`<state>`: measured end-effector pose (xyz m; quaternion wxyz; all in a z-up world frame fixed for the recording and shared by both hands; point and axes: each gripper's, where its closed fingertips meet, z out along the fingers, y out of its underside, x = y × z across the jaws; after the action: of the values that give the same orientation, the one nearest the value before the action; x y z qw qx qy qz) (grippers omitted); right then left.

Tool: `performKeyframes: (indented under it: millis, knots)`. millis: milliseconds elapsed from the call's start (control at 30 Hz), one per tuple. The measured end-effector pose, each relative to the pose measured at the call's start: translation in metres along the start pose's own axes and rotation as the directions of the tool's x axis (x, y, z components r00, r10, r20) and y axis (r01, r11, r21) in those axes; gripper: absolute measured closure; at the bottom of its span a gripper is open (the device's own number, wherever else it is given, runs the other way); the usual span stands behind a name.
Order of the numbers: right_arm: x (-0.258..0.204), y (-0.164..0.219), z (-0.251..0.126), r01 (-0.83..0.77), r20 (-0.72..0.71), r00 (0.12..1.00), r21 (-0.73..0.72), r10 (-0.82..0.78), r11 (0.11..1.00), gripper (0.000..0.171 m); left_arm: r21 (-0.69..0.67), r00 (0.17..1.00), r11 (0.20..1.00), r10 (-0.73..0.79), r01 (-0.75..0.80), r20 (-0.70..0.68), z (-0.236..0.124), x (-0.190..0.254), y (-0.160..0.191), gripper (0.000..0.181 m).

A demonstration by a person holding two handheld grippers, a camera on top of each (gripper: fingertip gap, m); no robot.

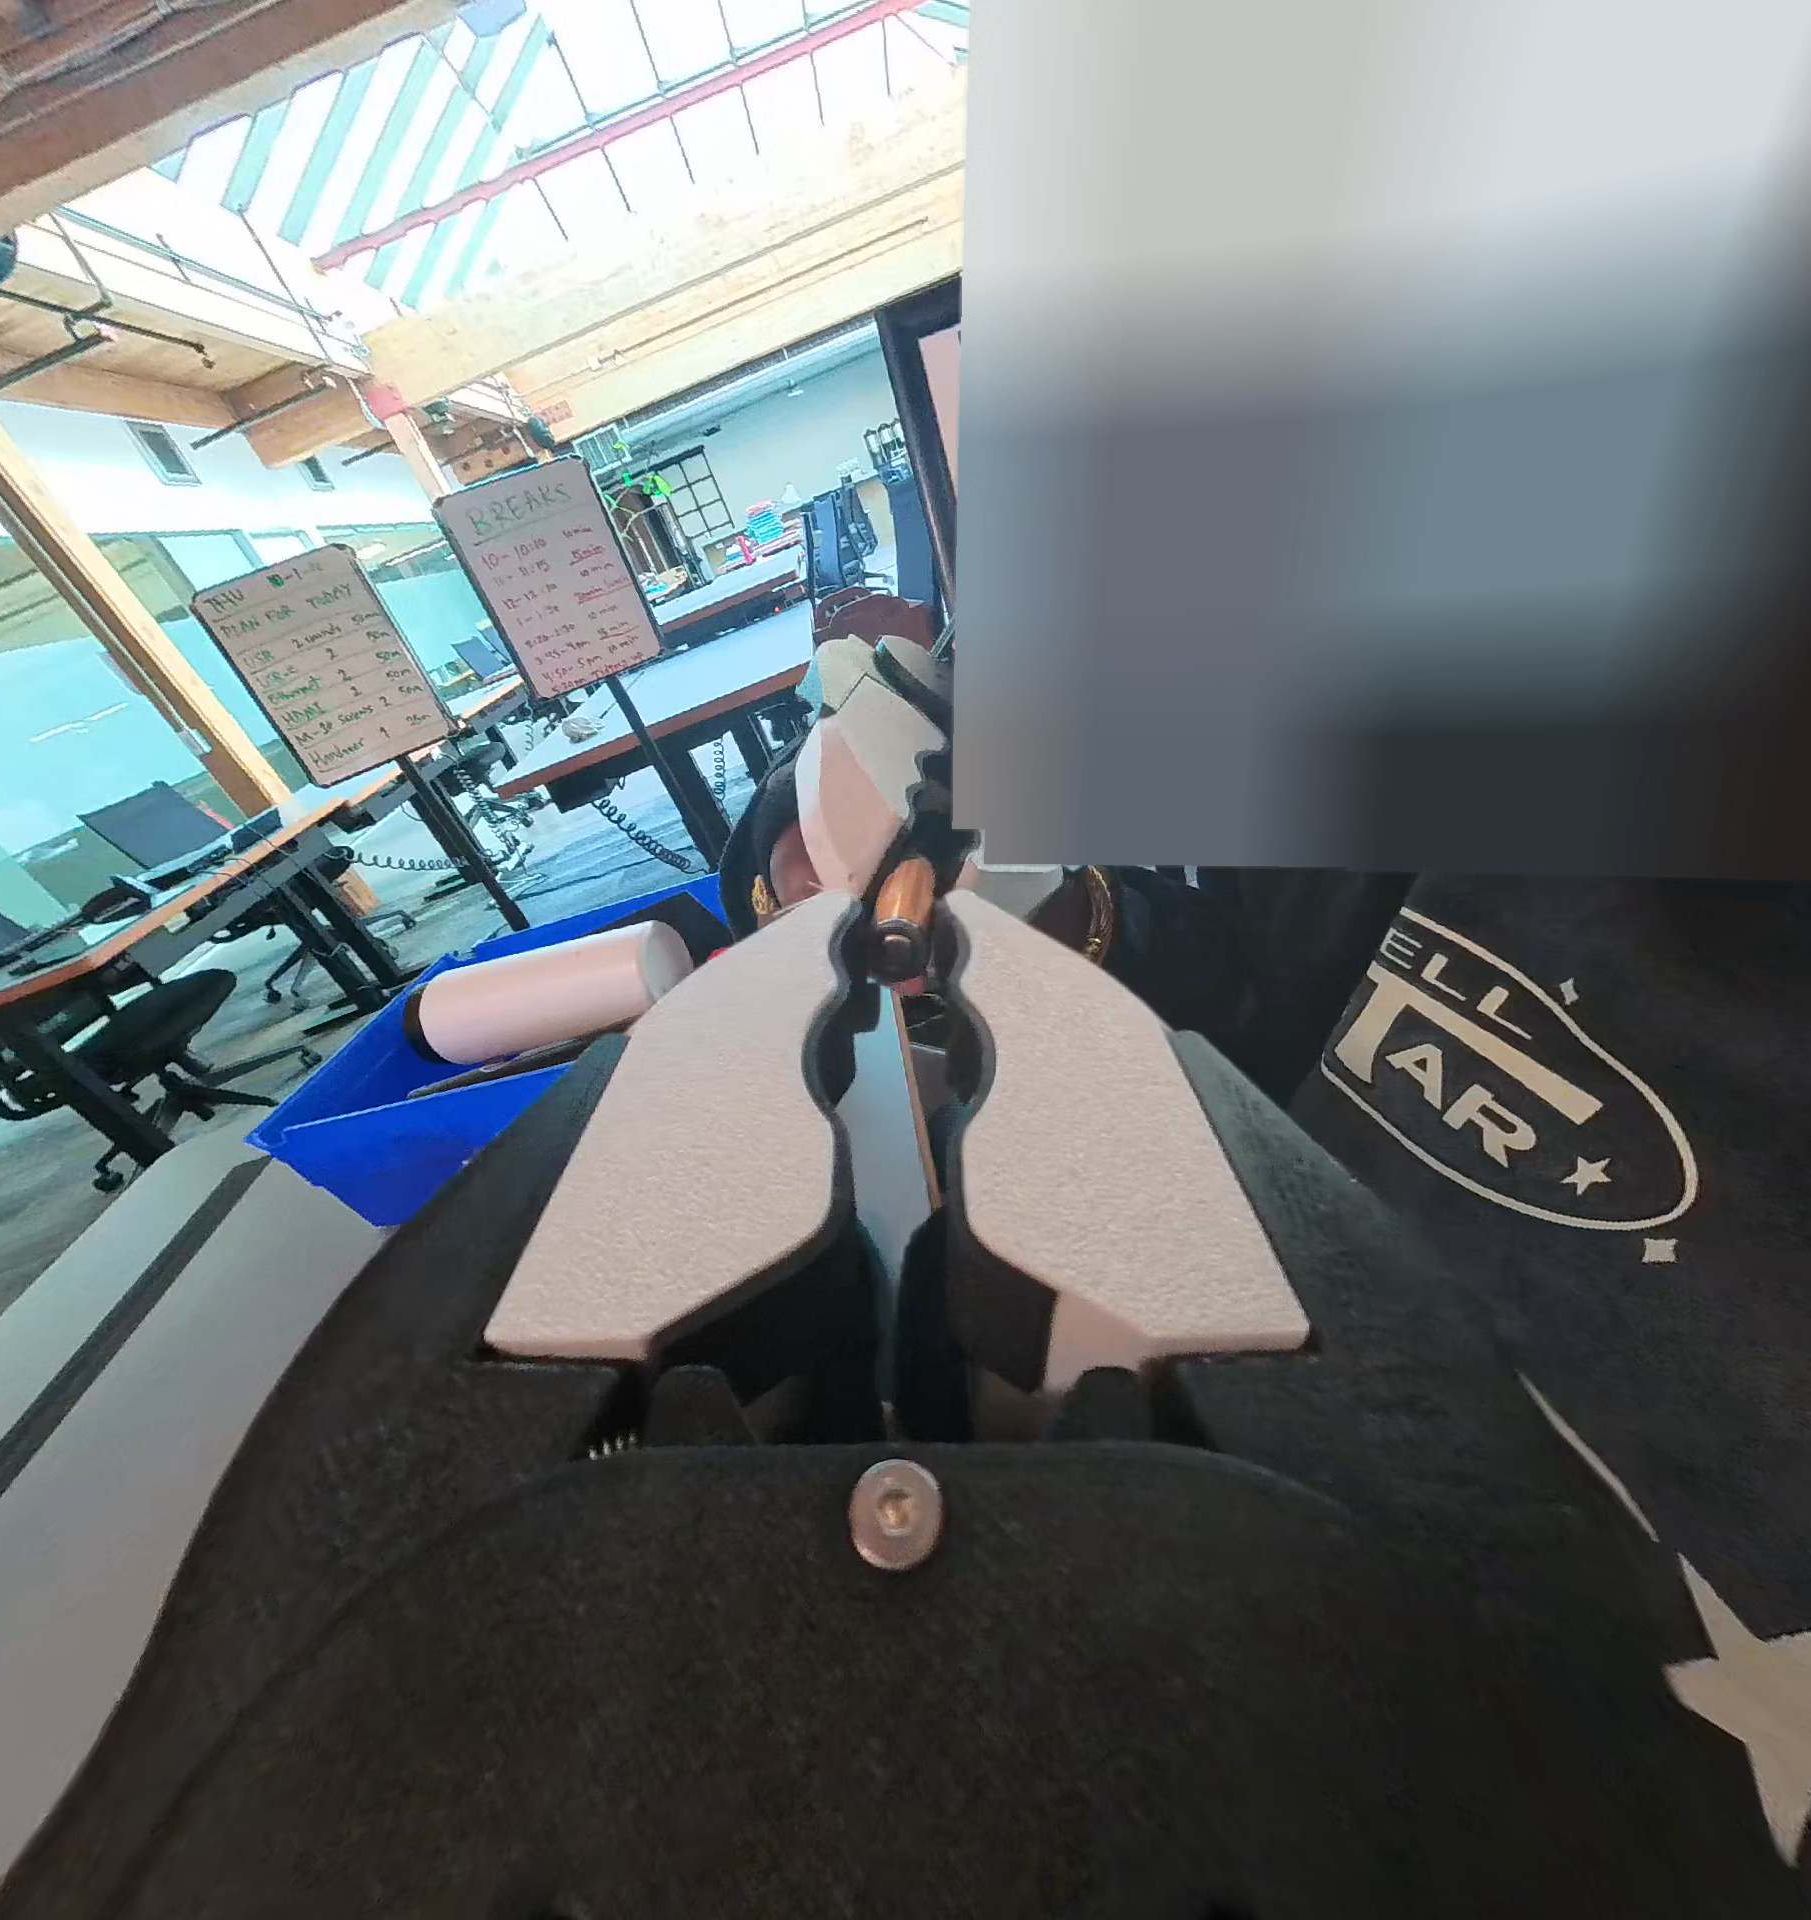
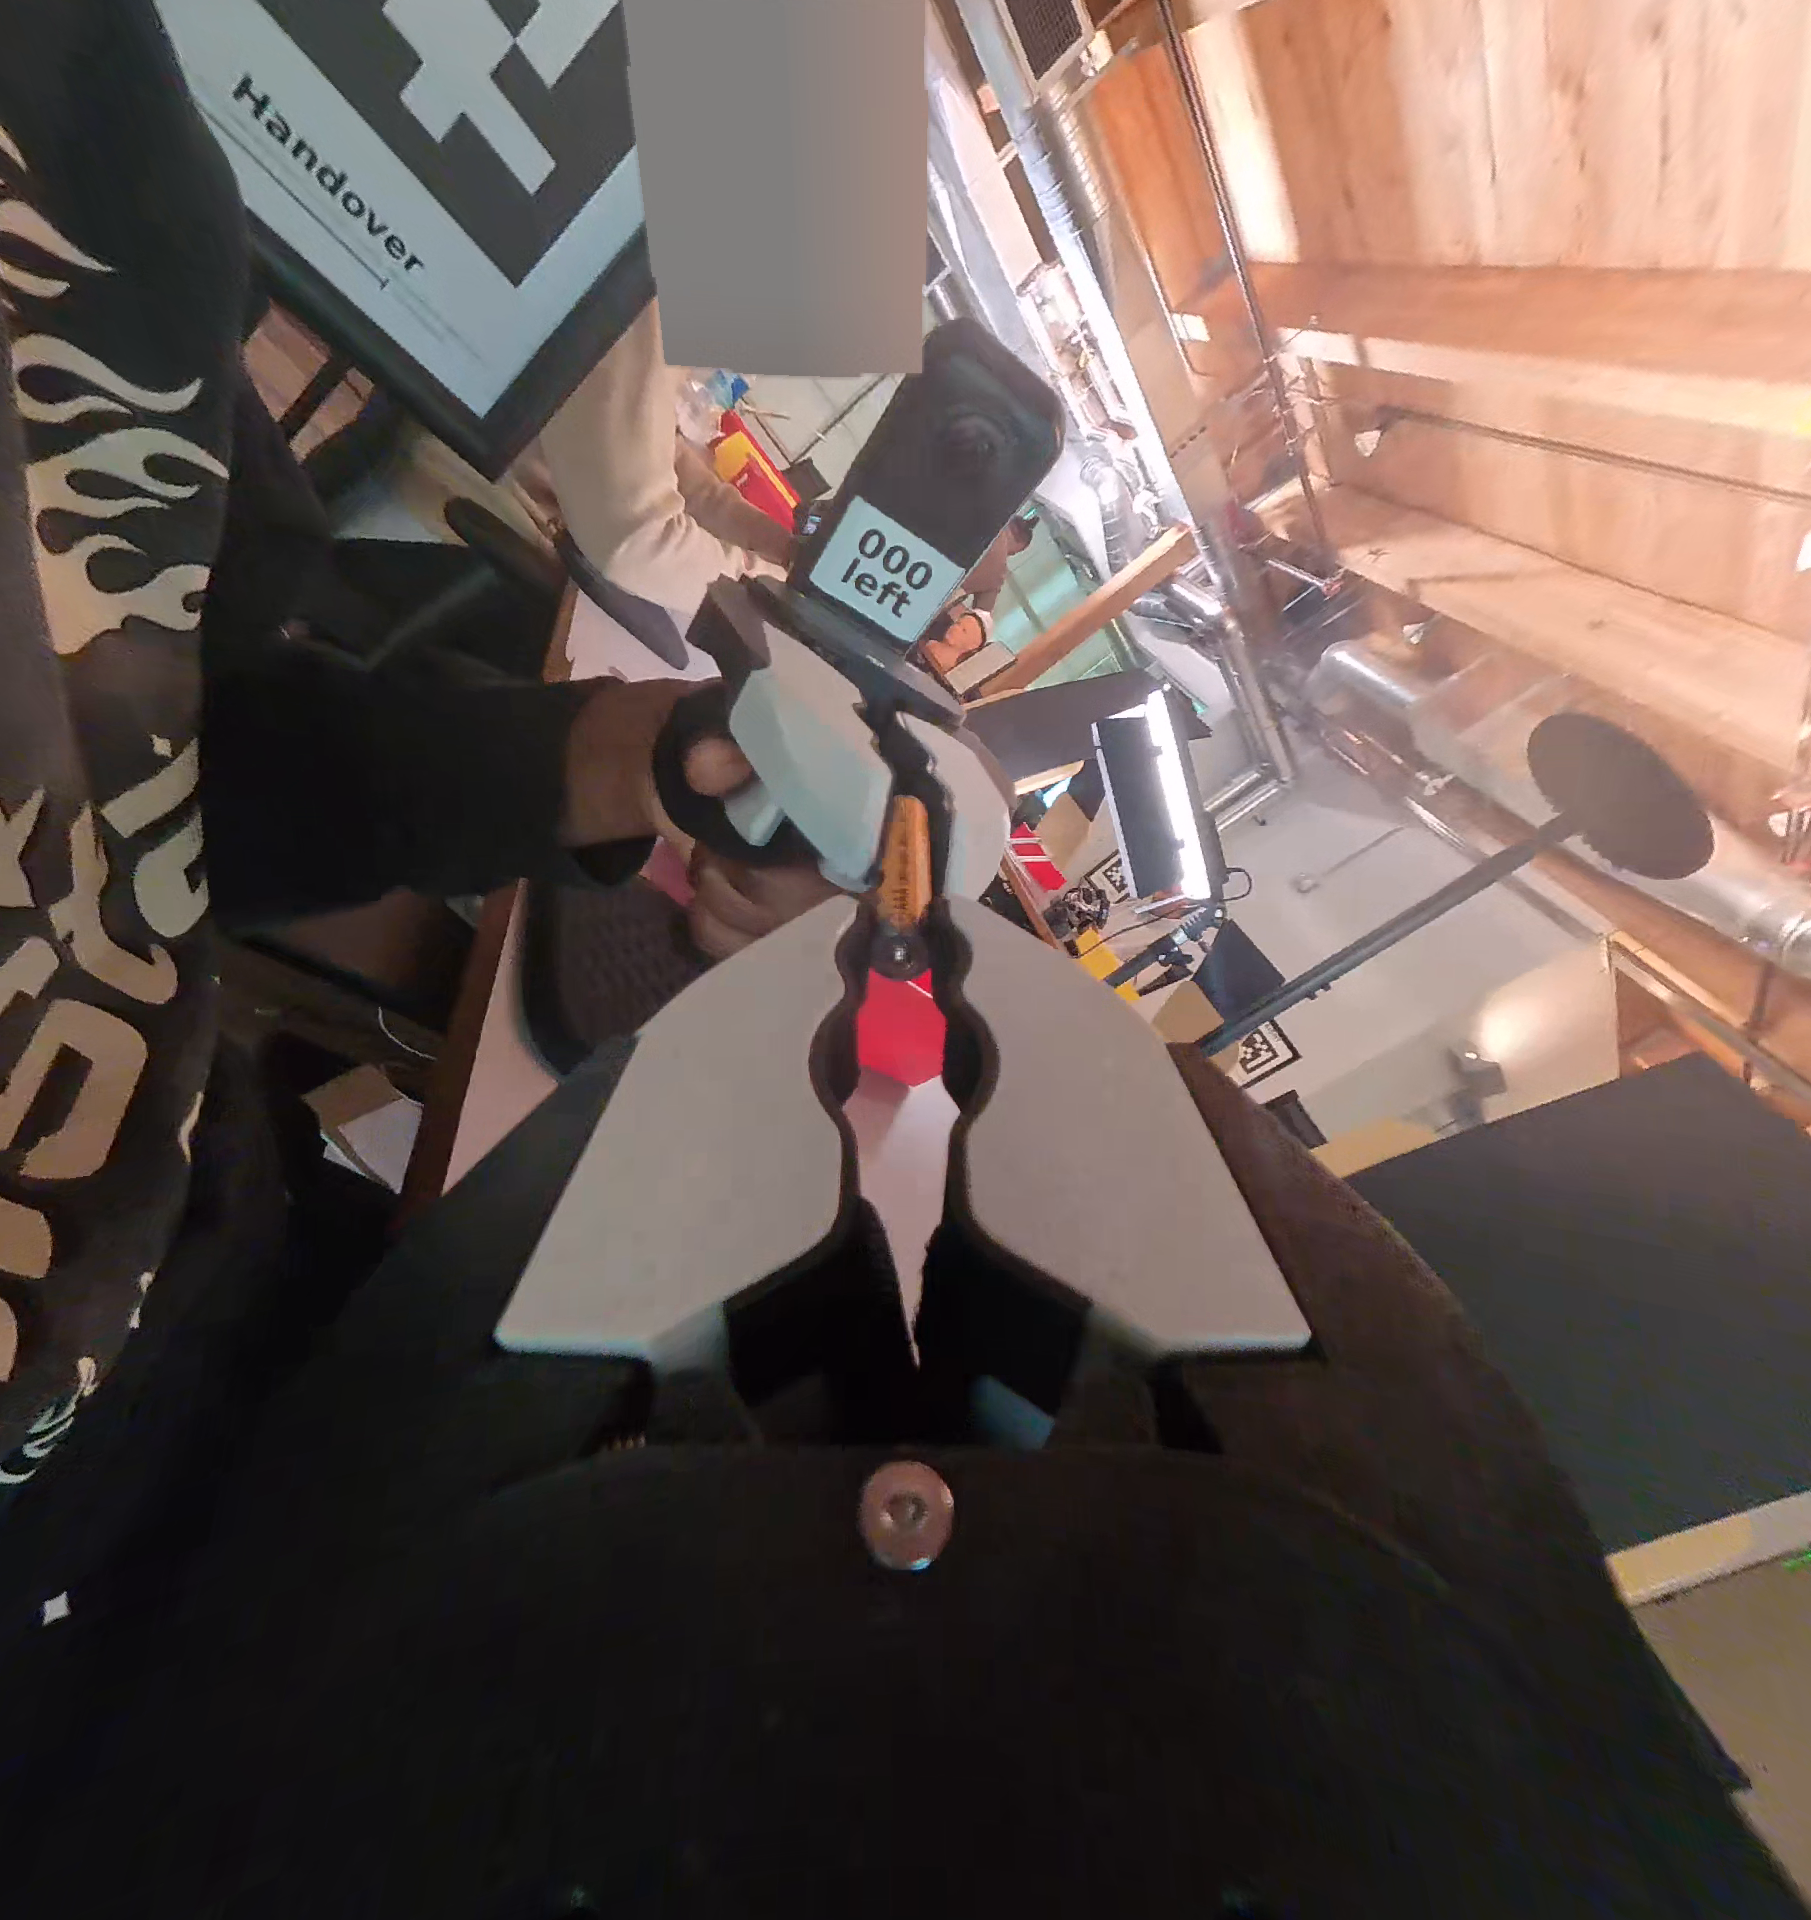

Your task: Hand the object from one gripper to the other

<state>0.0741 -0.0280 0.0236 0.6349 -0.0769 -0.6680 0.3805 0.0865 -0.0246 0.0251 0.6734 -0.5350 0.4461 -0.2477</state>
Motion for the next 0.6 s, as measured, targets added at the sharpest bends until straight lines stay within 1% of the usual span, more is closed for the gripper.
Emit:
performKeyframes:
  millis: [133, 233, 300, 367, 433, 467, 533, 600]
  knots:
    - [0.000, 0.001, 0.000, 0.016, -0.008, 1.000, -0.004, -0.016, 1.000, 0.160, 0.007, 1.000, 1.000, 0.002, -0.002, -0.007, 0.000, 0.001, -0.001, 0.171]
    - [0.002, 0.001, 0.001, -0.002, -0.019, 1.000, -0.007, 0.001, 1.000, 0.160, 0.012, 1.000, 1.000, 0.019, -0.019, 0.000, -0.001, -0.001, -0.002, 0.171]
    - [0.004, 0.002, 0.001, -0.070, -0.026, 0.997, -0.006, 0.070, 0.998, 0.159, 0.017, 0.999, 0.999, 0.045, -0.045, 0.015, -0.001, -0.002, -0.003, 0.171]
    - [0.005, 0.000, 0.000, -0.211, 0.011, 0.978, 0.020, 0.210, 0.977, 0.152, 0.016, 0.997, 0.997, 0.078, -0.078, 0.011, -0.002, 0.000, -0.003, 0.171]
    - [0.003, -0.004, -0.004, -0.383, 0.103, 0.921, 0.053, 0.376, 0.922, 0.143, 0.012, 0.994, 0.994, 0.104, -0.104, 0.021, -0.003, 0.000, -0.004, 0.171]
    - [0.003, -0.006, -0.006, -0.475, 0.148, 0.874, 0.063, 0.463, 0.878, 0.142, 0.014, 0.993, 0.993, 0.117, -0.118, 0.020, -0.003, 0.000, -0.004, 0.171]
    - [-0.001, -0.010, -0.008, -0.646, 0.256, 0.745, 0.043, 0.617, 0.762, 0.138, 0.012, 0.990, 0.990, 0.138, -0.139, 0.021, -0.002, 0.001, -0.004, 0.171]
    - [-0.003, -0.010, -0.008, -0.758, 0.323, 0.617, 0.001, 0.717, 0.652, 0.137, 0.008, 0.988, 0.988, 0.154, -0.155, 0.025, -0.002, 0.001, -0.004, 0.171]
